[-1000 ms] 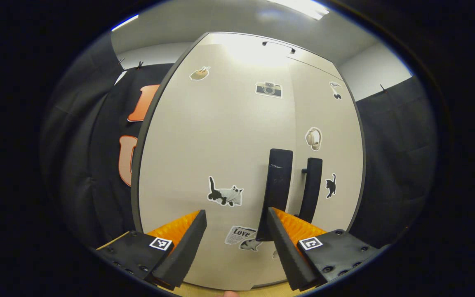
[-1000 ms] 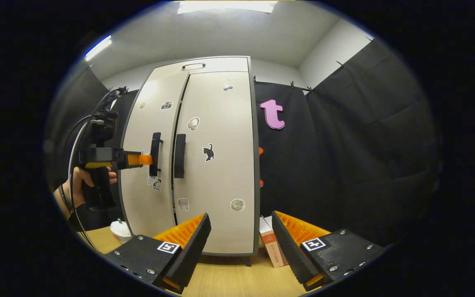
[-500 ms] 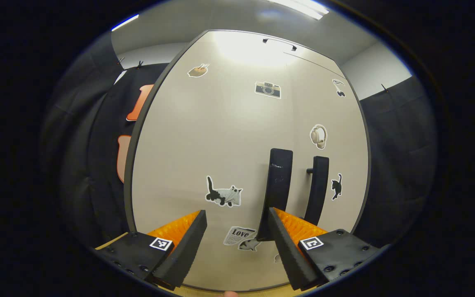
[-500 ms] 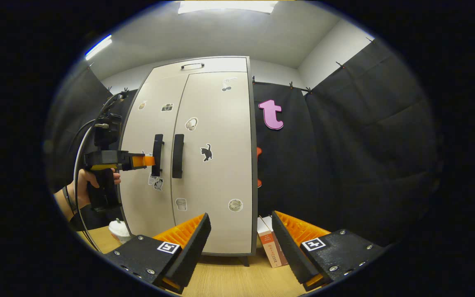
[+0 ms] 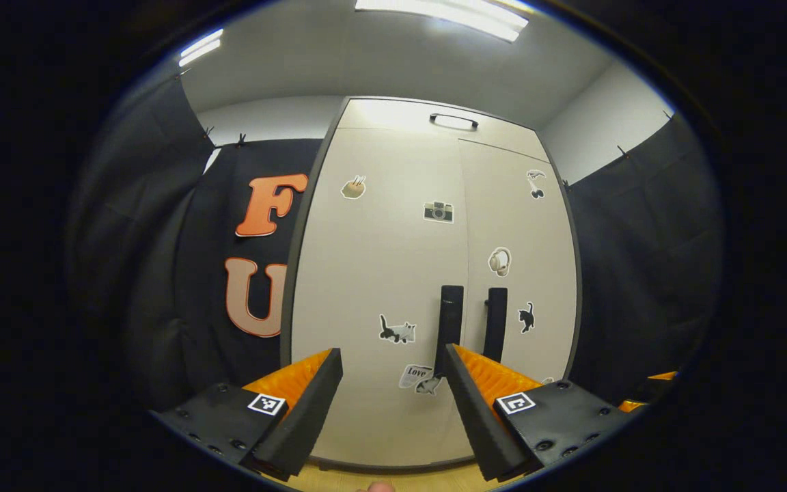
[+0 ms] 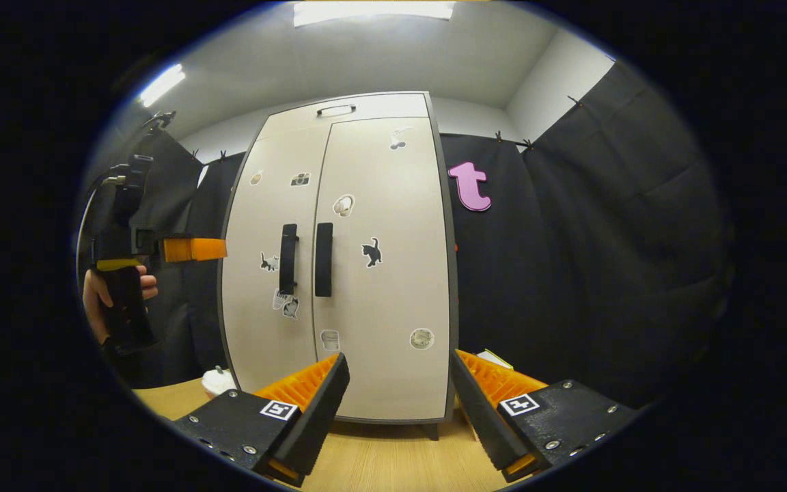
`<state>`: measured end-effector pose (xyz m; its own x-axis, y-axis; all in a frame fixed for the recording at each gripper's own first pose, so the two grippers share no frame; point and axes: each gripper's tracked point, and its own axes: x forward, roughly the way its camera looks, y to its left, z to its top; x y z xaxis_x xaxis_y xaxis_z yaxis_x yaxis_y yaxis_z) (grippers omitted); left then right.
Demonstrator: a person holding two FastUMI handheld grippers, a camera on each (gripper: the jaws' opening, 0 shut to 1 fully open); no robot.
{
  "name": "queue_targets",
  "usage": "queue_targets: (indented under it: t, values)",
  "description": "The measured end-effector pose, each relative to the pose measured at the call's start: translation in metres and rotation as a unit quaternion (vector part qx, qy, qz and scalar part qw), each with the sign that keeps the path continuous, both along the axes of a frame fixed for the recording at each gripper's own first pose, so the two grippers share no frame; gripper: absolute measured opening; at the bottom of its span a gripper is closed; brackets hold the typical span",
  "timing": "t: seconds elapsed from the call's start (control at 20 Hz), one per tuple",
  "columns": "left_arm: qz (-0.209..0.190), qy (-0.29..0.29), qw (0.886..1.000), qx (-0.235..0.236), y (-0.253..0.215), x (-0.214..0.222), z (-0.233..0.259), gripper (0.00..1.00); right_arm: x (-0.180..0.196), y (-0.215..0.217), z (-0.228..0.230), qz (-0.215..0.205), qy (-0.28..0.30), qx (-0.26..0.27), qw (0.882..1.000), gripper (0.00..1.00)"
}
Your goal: Grab one shoe with the right hand and put it into the shoe cabinet, grab the other shoe with the left hand and put it into the shoe cabinet; then close the right door with the right hand and the left door with the left hand.
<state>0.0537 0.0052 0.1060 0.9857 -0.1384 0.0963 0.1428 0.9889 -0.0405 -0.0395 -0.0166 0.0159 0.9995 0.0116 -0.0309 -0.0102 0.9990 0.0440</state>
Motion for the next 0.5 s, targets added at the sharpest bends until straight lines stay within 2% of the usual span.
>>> queue_targets:
  t: [0.3, 0.5]
  values:
    - [0.019, 0.023, 0.999, -0.012, 0.007, -0.055, -0.061, 0.96, -0.012, 0.011, 0.003, 0.012, -0.006, 0.003, 1.000, 0.92]
    - [0.028, 0.031, 0.999, 0.004, 0.002, -0.077, -0.090, 0.96, -0.017, 0.008, 0.002, 0.006, -0.008, 0.012, 1.000, 0.92]
